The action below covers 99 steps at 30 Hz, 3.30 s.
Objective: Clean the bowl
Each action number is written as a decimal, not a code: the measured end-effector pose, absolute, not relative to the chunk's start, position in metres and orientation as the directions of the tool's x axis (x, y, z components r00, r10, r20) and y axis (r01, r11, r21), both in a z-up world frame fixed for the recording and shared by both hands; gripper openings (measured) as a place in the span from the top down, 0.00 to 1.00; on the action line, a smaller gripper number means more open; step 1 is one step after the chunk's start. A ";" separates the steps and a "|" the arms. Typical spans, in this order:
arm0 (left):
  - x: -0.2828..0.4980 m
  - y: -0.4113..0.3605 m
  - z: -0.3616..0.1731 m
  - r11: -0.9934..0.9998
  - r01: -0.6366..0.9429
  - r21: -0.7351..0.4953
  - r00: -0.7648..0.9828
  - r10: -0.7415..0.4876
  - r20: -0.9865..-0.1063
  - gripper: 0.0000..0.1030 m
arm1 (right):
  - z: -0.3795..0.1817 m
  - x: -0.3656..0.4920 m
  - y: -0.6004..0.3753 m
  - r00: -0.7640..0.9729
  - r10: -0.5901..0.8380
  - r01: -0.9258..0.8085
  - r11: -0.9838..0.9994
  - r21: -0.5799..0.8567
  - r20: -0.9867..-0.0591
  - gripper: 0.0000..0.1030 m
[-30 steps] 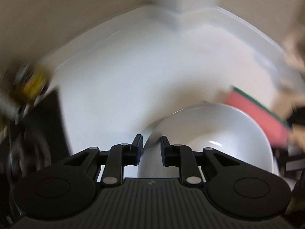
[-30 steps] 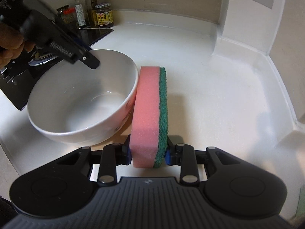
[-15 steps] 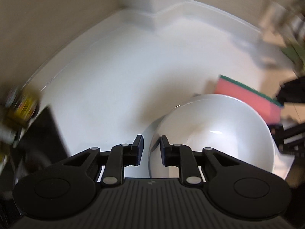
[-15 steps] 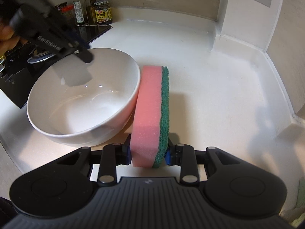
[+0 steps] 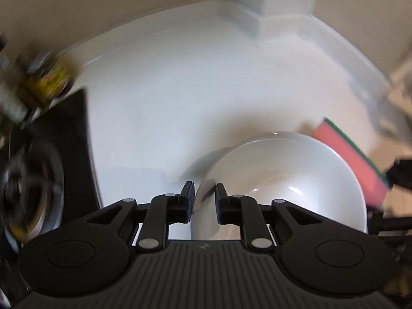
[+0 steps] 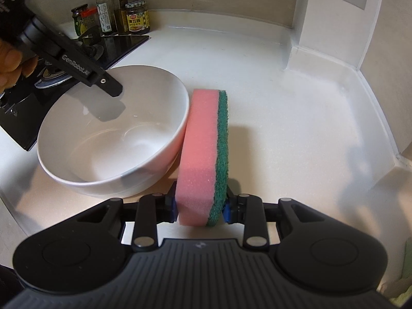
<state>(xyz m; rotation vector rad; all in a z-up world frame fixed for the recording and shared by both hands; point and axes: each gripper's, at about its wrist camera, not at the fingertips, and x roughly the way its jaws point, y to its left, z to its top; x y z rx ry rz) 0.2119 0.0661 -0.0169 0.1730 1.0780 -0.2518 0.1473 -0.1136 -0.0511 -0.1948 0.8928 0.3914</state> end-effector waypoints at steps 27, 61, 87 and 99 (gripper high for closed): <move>0.222 0.040 -0.009 0.726 0.664 0.181 0.422 -0.164 -0.892 0.85 | -0.052 0.142 -0.114 0.572 0.244 -0.414 0.910 -0.020 -0.783 0.73; 0.217 0.057 -0.010 0.943 0.320 0.087 0.498 -0.089 -0.863 0.84 | -0.052 0.140 -0.118 0.581 0.243 -0.385 0.923 0.001 -0.777 0.73; 0.228 0.066 -0.006 0.884 0.468 0.001 0.317 -0.167 -0.934 0.86 | -0.050 0.146 -0.126 0.587 0.238 -0.418 0.908 -0.038 -0.774 0.73; 0.228 0.077 -0.003 0.896 0.443 0.010 0.351 -0.164 -0.922 0.87 | -0.052 0.153 -0.122 0.583 0.245 -0.424 0.905 -0.032 -0.775 0.73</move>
